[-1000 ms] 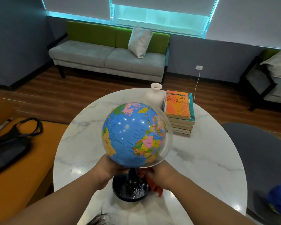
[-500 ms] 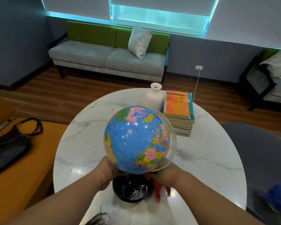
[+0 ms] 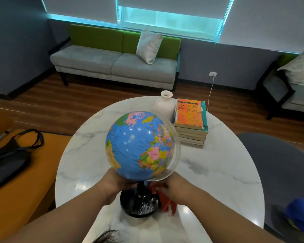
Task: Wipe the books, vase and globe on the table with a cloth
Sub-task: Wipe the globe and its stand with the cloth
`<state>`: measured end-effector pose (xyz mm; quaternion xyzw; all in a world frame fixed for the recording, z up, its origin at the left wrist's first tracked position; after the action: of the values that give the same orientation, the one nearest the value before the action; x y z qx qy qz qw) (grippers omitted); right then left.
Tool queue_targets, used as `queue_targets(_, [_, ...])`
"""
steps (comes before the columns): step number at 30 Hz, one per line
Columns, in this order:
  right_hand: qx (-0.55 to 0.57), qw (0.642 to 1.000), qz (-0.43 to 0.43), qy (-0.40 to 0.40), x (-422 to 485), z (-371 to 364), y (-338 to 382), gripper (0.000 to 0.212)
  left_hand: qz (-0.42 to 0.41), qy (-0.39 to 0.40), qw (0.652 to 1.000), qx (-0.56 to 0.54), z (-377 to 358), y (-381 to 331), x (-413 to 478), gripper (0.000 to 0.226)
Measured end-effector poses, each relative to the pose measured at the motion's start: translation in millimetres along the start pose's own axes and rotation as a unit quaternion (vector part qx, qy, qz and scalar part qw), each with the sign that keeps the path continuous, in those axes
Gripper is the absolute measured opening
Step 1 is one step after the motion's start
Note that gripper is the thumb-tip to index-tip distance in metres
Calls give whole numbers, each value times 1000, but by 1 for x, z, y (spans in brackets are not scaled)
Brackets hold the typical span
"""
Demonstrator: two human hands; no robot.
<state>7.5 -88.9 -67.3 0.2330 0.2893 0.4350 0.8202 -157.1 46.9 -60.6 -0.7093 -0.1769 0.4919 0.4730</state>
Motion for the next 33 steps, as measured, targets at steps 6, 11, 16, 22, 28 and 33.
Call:
queue_targets(6, [17,998,-38,-53,2,14,0,8,-15,10,999,39,-7,-5,-3,26])
queue_targets(11, [2,999,-30,-15,2,4,5,19,1,9,1000,25,-7,-2,1,29])
queue_targets(16, [-42,999,-19,19,0,12,9,21,-5,26,999,30,-10,-3,-3,35])
queue_targets(22, [-38,999,-9,30,-7,9,9,23,-6,17,999,36,-9,-3,-3,24])
queue_targets(28, [-28,999,5,-29,5,9,-8,13,5,-6,1000,6,-10,-1,-3,25])
queue_targets(33, [-130,988,85,4,7,11,-18,22,-2,-7,1000,10,-13,-6,-5,24])
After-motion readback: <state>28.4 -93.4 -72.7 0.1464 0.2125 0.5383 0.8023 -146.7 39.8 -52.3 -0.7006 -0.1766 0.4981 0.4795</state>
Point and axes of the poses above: each hand's wrist, its own x-axis towards the middle knuckle, its own z-axis out of the back of the hand, y = z × x, the point moved 1 cm from there along x, towards the middle knuckle, and after that the axes turned 14 degrees about -y, right-handed, at the moved point
